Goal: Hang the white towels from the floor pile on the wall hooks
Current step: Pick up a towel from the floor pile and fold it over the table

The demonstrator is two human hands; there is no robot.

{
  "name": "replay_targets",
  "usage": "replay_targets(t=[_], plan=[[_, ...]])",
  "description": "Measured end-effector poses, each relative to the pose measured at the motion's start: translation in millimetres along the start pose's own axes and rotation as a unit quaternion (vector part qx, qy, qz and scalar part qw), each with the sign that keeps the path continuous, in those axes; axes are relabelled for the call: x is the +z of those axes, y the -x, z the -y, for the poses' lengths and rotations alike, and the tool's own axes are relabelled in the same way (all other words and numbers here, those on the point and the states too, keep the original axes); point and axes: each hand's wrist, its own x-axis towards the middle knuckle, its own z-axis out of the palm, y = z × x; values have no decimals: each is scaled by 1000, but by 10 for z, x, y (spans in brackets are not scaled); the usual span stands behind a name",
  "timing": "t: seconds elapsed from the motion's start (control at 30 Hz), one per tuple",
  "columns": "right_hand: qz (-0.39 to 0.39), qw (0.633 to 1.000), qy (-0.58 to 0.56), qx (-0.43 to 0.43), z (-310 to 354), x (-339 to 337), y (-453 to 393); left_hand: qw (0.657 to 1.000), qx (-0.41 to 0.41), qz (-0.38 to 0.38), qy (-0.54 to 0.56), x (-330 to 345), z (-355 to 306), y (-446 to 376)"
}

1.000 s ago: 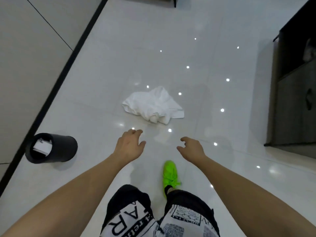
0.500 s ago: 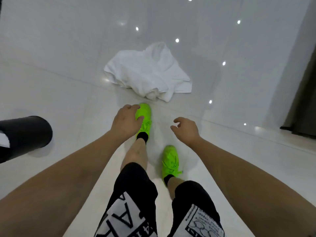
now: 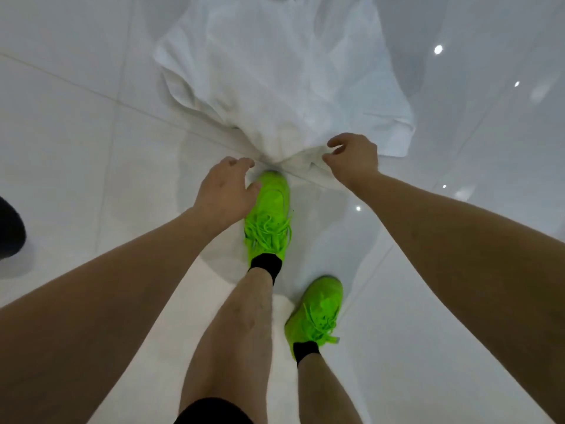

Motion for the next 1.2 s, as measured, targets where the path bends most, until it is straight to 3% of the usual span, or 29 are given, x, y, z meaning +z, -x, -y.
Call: replay_targets(t=[0.17,0.3,0.5,0.67,0.87,1.0,1.2], plan=[[-43,998,-47,-5,-76,285,-220,1000,-14,18,11,251,243,-73],[-34,995,-88,8,-27,292,-82,999,-19,39,10,243,237,35],[8,997,-65,-33,312,-253,511,999,-7,32,26,-285,-285,274],[-10,993,-62,-103,791,-1123,1223,998,56,-6,4,-1106,-1131,664],[-73,971,-156,-168,1050,-2608,2278,987,150,-60,-3,-2010,-2535,1504],[-133,949,-214,-188,708,-3650,3048,966,230,-111,-35,-2368,-3550,2284],[-223,924,-213,-225,-523,-5134,4401,931,302,-182,-98,-2558,-5086,3592]])
